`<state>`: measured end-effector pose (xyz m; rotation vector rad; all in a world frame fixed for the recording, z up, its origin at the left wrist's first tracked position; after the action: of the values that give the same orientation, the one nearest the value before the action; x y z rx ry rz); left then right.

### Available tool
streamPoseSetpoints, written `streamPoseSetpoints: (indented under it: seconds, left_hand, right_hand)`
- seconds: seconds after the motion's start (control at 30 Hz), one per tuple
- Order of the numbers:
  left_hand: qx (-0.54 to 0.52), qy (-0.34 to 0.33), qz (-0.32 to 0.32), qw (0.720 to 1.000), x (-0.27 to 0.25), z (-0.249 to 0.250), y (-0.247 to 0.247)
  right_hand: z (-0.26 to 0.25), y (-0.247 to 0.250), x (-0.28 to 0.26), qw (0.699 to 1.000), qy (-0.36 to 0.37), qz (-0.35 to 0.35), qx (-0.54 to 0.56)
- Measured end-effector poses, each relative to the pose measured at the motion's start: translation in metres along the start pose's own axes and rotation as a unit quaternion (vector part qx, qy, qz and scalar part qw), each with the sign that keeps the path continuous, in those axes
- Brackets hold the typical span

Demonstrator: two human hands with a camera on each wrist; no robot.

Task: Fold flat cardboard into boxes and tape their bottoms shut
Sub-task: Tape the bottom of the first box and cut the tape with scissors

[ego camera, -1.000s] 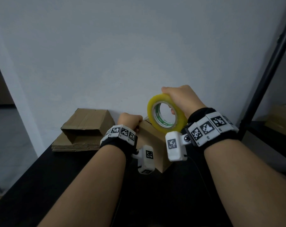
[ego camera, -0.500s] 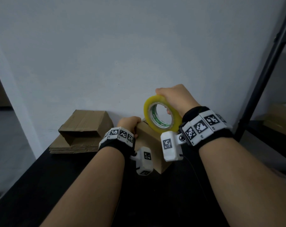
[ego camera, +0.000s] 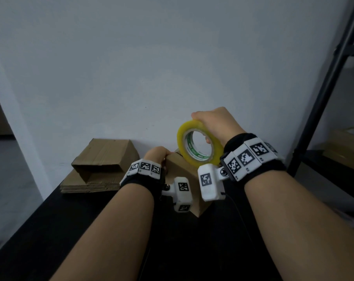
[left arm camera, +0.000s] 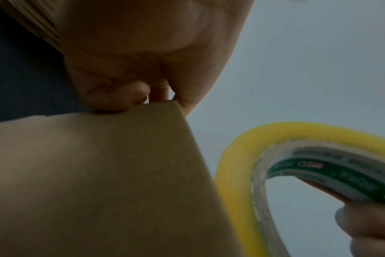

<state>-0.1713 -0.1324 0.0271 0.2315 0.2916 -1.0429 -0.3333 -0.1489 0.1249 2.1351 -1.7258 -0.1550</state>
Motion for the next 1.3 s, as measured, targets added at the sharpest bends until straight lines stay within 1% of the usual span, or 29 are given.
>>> streamPoseSetpoints:
  seconds: [0.13,0.27,0.37,0.43,0.5,0.57,0.63,0.73,0.8,0.83,0.9,1.0,1.1,1.23,1.3]
  left_hand:
    - [-0.002,0.038,-0.005,0.999,0.001,-0.005,0.004]
    - [-0.026,0.027,0.006,0.999,-0.005,-0.008,0.01]
    - [-0.007,-0.001,-0.011,1.0,-0.011,-0.004,0.012]
    - [0.024,-0.068,-0.009,0.997,-0.015,0.003,0.009]
    - [0.032,-0.138,-0.013,0.99,-0.021,0.009,0.004]
    - [0.046,-0.17,-0.043,0.983,-0.028,0.01,-0.004]
    - [0.065,-0.188,-0.046,0.979,-0.033,0.008,-0.009]
    - [0.047,-0.189,-0.044,0.98,-0.039,0.0,-0.009]
    - [0.078,-0.203,-0.063,0.974,-0.041,-0.002,-0.01]
    - [0.096,-0.221,-0.07,0.968,-0.042,-0.004,-0.009]
    - [0.09,-0.235,-0.081,0.964,-0.043,-0.005,-0.008]
    - [0.108,-0.239,-0.063,0.963,-0.041,-0.008,-0.003]
    - [0.129,-0.242,-0.078,0.958,-0.039,-0.008,-0.001]
    - [0.181,-0.247,-0.119,0.944,-0.037,-0.012,0.001]
    - [0.188,-0.253,-0.125,0.941,-0.035,-0.014,0.0]
  right_hand:
    - [0.0,-0.001,0.001,1.0,0.001,0.003,0.002]
    - [0.001,-0.002,0.002,1.0,0.0,0.008,-0.001]
    - [0.001,-0.002,0.001,1.0,0.001,0.007,-0.001]
    - [0.001,-0.001,0.0,1.0,-0.001,0.007,0.003]
    - [0.0,-0.001,-0.002,1.0,-0.002,0.006,0.002]
    - [-0.001,-0.001,-0.004,1.0,0.001,0.007,0.0]
    - [-0.002,-0.002,-0.006,1.0,0.007,0.008,-0.004]
    - [-0.003,-0.002,-0.01,1.0,0.014,0.01,-0.007]
    - [-0.003,-0.001,-0.01,1.0,0.015,0.011,-0.003]
    - [-0.002,-0.001,-0.011,1.0,0.015,0.011,-0.003]
    - [-0.002,0.0,-0.011,1.0,0.013,0.013,-0.005]
    - [-0.002,0.002,-0.012,1.0,0.009,0.02,-0.003]
    - [-0.001,0.006,-0.014,1.0,0.003,0.028,0.001]
    - [0.007,0.01,-0.021,0.999,-0.011,0.007,0.042]
    - [0.013,0.012,-0.027,0.997,-0.024,-0.003,0.074]
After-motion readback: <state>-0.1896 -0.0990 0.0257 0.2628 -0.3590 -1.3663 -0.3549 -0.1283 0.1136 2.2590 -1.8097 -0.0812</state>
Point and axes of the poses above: each hand's wrist, its own x-axis towards the middle knuckle, its own y-axis out of the back of the hand, z = x × y, the point moved 1 cm from there along x, towards the middle knuckle, and after that the axes turned 2 degrees about -y, right-handed, at the moved point
